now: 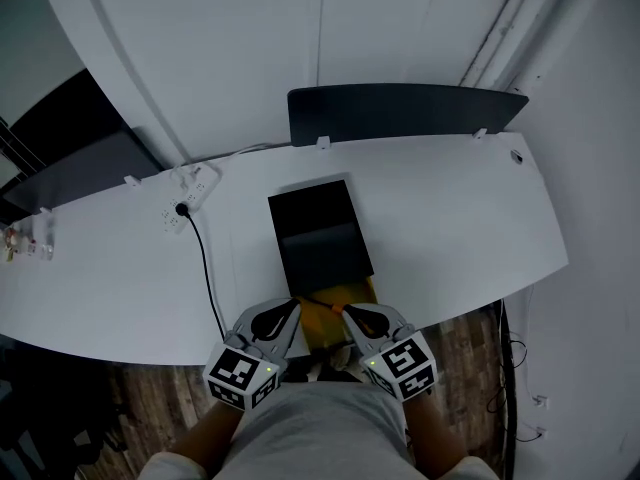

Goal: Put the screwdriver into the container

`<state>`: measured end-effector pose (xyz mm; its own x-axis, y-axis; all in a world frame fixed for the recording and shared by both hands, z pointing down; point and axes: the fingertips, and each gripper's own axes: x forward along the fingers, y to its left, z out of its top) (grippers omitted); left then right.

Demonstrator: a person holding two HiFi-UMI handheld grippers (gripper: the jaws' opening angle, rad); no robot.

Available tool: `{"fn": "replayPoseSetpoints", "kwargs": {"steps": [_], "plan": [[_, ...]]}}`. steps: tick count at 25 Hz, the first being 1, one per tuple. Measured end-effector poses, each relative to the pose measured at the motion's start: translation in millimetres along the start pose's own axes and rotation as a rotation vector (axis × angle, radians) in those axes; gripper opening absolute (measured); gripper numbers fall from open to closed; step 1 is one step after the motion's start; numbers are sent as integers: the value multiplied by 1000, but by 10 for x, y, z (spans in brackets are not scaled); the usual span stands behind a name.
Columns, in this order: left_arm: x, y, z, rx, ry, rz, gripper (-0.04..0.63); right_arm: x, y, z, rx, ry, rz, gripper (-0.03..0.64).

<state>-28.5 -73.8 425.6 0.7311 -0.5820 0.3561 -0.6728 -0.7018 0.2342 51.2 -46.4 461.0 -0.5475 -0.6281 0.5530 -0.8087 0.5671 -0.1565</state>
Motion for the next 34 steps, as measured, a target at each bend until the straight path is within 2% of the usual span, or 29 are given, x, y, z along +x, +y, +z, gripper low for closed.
{"fn": "replayPoseSetpoints", "kwargs": {"steps": [6,17,34], "plan": [[1,-45,0,9,-3,3,0,-28,56,36,14,-21,20,15],[7,-150,-50,21,8,-9,0,-14,152,61,-26,-2,65,14],[-75,-191,-45,15,-2,2,0,-46,118,-2,-36,13,53,14]]}}
